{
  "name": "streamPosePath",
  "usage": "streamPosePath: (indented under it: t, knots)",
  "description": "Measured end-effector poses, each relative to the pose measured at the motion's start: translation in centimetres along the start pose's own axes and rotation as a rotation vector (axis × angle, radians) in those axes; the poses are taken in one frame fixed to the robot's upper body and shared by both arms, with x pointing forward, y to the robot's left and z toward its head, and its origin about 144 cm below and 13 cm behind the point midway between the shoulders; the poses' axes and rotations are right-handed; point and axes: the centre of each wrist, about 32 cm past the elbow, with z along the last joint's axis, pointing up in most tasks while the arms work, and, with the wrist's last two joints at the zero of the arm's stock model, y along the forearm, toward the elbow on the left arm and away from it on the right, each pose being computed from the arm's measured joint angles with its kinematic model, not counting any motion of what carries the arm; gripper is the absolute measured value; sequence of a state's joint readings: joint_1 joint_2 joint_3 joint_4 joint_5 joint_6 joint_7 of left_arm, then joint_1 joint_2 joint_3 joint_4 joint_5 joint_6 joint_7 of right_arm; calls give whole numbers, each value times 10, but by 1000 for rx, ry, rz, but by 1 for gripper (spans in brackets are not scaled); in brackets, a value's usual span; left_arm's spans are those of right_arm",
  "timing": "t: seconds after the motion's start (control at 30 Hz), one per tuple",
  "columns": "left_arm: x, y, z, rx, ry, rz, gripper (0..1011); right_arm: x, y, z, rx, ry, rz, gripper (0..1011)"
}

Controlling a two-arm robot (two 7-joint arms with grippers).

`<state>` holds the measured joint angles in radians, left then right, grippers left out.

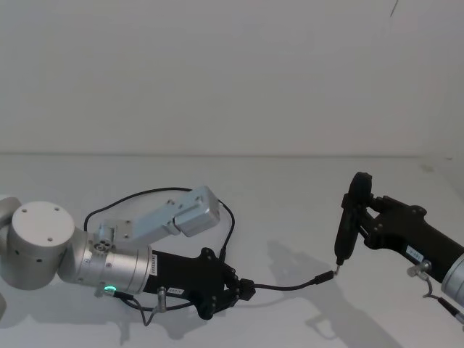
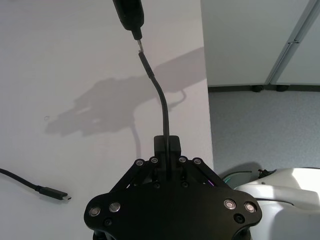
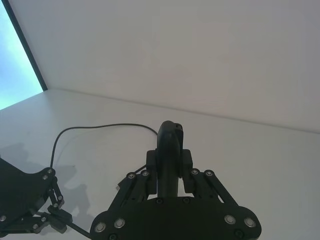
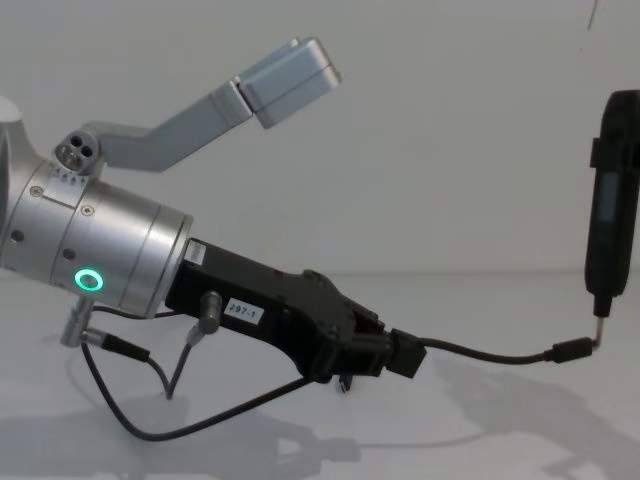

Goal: Pick up the data cable with the one hand.

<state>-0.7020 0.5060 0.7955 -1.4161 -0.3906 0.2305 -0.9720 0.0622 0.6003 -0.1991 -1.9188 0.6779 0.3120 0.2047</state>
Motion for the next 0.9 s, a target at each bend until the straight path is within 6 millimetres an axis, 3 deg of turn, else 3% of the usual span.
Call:
streamPosePath:
  t: [0.9]
  knots:
    - [0,0,0,0,0,0,43,-1,1,0,3,-12,-1,279]
